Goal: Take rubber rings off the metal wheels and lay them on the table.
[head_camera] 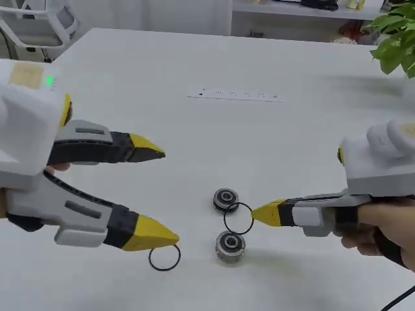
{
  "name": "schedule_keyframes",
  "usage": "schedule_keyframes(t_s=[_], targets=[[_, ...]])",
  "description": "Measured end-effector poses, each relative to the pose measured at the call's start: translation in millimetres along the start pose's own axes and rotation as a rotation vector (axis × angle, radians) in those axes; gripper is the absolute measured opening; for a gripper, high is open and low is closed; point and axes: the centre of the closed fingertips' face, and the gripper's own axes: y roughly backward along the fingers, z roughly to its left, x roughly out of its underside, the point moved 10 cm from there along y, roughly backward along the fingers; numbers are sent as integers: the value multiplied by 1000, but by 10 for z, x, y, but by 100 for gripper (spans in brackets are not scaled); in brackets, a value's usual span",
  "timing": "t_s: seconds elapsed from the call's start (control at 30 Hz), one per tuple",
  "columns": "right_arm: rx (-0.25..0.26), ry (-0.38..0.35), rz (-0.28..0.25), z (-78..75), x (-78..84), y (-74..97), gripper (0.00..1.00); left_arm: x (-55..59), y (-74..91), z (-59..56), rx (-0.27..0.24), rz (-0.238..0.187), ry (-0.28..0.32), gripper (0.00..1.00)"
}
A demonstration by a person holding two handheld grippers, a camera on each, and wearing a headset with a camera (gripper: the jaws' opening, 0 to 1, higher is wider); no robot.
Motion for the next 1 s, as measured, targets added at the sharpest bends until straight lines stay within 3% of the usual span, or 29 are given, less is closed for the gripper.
schedule_keyframes(t_s=[0.27,0.53,0.8,1.0], targets=[[-18,-8,-8,28,-26,-8,0,136,216,-16,-91,-30,70,71],[-44,-13,-27,76,-74,-20,0,350,396,-39,-179,-51,156,79],[-60,0,-26,132,-105,-45,0,507,432,-95,-207,-44,205,86],[-72,9,-30,178,-146,-59,0,648,406,-189,-188,-25,246,91]])
